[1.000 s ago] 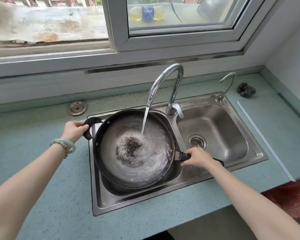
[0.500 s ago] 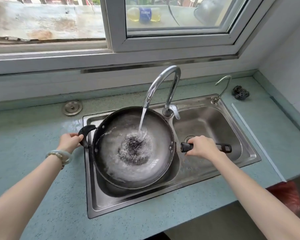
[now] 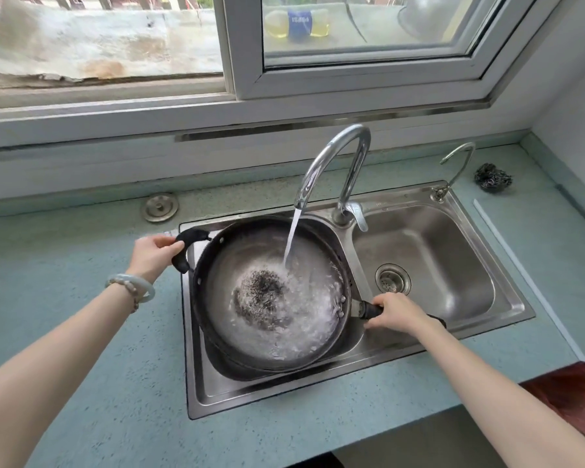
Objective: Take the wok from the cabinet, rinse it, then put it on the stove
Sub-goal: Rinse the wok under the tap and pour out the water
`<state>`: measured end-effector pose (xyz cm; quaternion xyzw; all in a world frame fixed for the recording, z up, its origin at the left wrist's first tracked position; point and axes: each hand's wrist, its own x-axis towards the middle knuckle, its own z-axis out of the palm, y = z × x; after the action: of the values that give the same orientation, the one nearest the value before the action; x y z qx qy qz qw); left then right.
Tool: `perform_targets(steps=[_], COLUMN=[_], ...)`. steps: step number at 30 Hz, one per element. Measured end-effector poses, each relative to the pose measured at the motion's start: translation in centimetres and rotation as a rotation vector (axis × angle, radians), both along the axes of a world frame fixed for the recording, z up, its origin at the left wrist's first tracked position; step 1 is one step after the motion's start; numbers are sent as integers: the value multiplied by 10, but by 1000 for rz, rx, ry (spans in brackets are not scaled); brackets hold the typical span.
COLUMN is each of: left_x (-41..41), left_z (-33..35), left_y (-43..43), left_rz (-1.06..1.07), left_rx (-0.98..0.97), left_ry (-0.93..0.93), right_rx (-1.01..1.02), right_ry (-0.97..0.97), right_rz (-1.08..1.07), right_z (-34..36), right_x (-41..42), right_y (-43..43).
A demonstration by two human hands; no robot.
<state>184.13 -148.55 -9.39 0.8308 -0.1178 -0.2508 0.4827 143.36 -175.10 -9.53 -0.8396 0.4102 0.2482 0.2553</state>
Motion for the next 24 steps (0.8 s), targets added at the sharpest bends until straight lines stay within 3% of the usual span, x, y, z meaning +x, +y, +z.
perform_targets(steps=[5,11,17,24], left_x=[-1,-15,-15,-14], left_z=[-24,-41,-24,4], left_y=[11,18,7,11], left_rz=[107,171,137,16], left_rx=[50,64,-61,-46], left_ry=[212,292,195,-24], right_rx=[-50,-346,-449,-221], right_ry=[47,19,-64,-92], right_rz=[106,193,131,-36], right_z=[25,54,40,-5], right_x=[5,12,6,3], right_y=[-15,-27,-21,3])
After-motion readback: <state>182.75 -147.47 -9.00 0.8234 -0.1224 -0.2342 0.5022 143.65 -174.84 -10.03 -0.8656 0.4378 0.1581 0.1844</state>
